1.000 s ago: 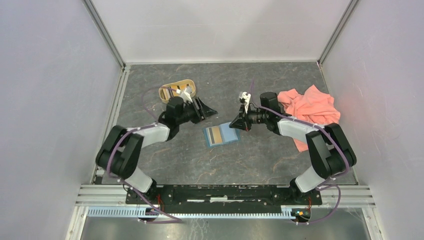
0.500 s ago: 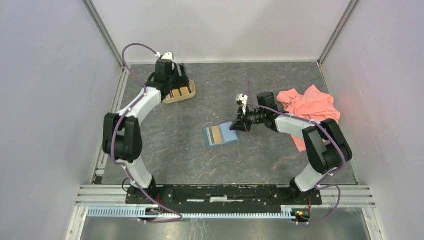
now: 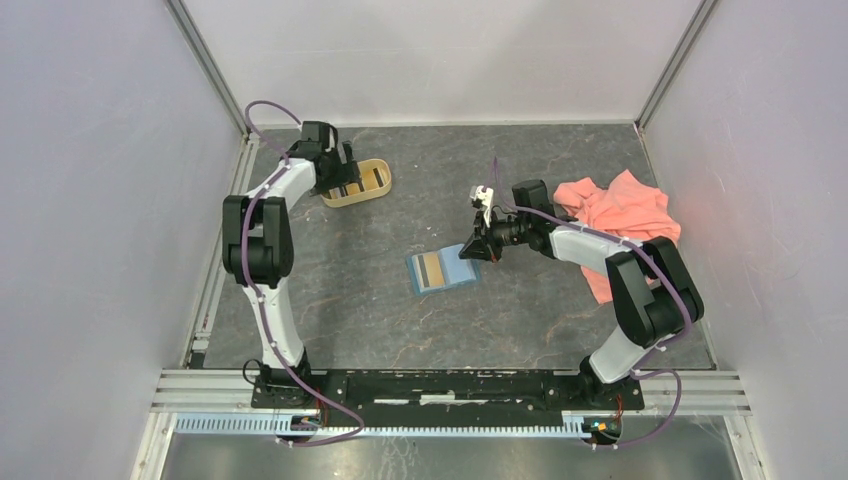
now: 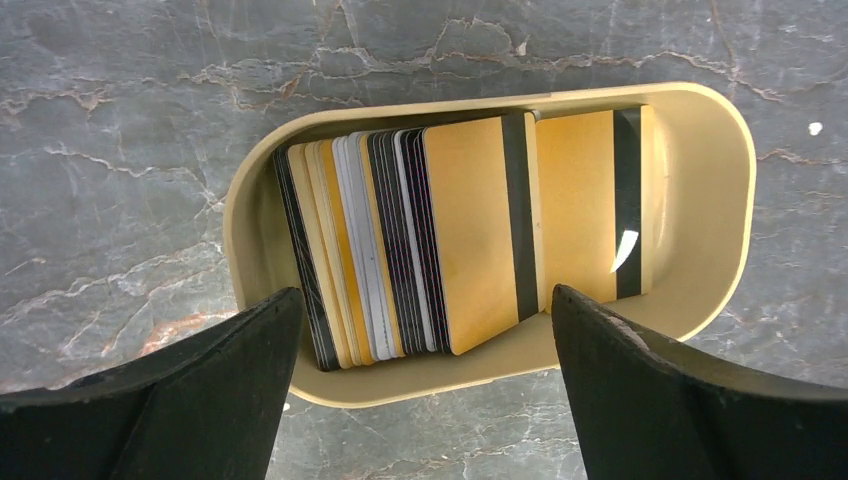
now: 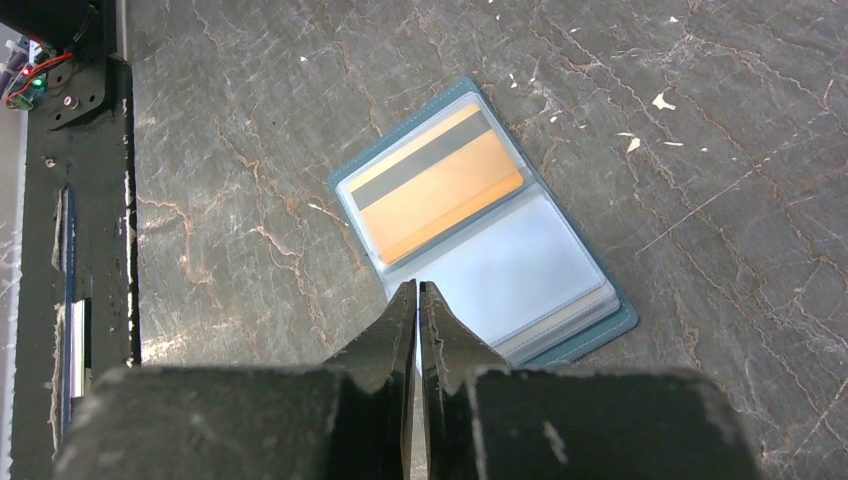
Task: Put the credit cards into the card holder
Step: Pick up the credit card from the storage box.
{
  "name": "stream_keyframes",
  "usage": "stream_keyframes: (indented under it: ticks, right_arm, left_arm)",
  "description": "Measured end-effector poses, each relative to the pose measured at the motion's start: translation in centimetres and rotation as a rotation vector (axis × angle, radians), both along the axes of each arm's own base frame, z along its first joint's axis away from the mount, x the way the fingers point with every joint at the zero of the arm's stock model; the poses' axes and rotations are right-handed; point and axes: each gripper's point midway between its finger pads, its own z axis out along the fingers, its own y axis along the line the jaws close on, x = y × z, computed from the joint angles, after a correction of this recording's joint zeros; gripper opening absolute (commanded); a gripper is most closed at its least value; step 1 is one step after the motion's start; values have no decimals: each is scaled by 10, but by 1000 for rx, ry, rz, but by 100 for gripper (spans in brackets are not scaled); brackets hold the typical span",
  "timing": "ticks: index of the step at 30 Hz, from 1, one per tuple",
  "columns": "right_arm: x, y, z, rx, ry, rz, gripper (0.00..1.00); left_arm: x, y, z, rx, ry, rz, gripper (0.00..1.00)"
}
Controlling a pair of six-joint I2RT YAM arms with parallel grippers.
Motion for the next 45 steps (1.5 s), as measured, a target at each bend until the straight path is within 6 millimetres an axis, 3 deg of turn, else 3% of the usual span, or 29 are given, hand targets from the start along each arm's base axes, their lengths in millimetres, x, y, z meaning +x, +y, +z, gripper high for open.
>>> stream_keyframes:
  ticks: [7,18,24,29,37,45]
  right_arm:
    - [0,0,-1,0,5,4,8]
    - [-1,0,-4,-3,15,6,8]
    - [-4,-1,-7,-11,37,7,8]
    - [-4,-1,-7,-12,39,7,8]
    - [-4,-1,-8,-13,42,7,8]
    - [-5,-1,-9,-15,43,8,8]
  left_arm:
    - [1,4,6,145,-5,24,100]
    - [6,28,17,296,-15,44,100]
    - [17,22,17,283,-22,27,100]
    - [23,20,-1,291,20,14,100]
    - [19,13,0,297,20,3,100]
    - [11,-12,2,289,13,-44,100]
